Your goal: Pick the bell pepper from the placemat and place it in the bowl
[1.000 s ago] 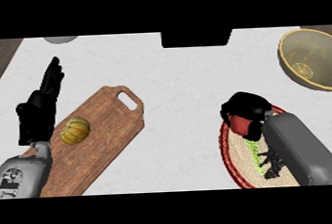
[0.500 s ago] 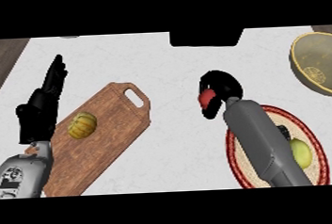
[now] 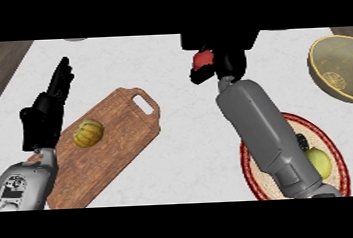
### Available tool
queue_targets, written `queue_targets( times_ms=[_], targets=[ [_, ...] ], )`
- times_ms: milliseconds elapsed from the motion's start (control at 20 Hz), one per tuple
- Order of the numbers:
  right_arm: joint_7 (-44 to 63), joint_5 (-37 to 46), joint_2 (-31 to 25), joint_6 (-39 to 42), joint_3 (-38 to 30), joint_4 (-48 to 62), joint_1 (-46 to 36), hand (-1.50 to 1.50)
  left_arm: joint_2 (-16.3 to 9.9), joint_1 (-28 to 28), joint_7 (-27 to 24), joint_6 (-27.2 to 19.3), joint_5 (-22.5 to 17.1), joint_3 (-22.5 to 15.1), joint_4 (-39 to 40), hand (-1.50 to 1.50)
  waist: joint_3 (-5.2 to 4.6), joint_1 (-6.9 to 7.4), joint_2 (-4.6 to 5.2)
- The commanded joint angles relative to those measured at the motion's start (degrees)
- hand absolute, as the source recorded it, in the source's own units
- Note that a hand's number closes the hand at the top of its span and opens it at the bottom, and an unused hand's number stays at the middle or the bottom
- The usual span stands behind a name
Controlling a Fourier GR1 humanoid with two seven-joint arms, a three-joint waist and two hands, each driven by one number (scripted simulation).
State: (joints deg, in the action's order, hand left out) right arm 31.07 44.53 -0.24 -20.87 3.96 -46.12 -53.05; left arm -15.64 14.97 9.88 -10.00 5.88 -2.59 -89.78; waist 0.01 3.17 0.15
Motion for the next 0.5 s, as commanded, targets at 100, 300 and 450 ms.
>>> queue_targets(
  times_ms=[100, 300, 450],
  targets=[
    [16.48, 7.93, 0.23, -8.78, 1.92, -0.65, -6.88, 1.5, 0.13, -0.98, -1.53, -1.34, 1.34, 1.06, 1.21, 0.0, -0.09, -2.72, -0.31],
    [17.2, 10.53, -2.12, -12.39, -0.33, 1.69, -5.85, 1.5, -0.86, -2.58, -0.62, 1.28, -0.89, 2.32, -1.74, 0.0, -0.03, -2.48, -0.1],
    [15.68, 10.41, -5.53, -12.7, -0.79, -4.5, 0.09, 1.5, 0.49, -4.24, -0.41, -0.38, 0.72, 1.78, -2.4, 0.0, -0.01, -3.2, -0.31]
  ],
)
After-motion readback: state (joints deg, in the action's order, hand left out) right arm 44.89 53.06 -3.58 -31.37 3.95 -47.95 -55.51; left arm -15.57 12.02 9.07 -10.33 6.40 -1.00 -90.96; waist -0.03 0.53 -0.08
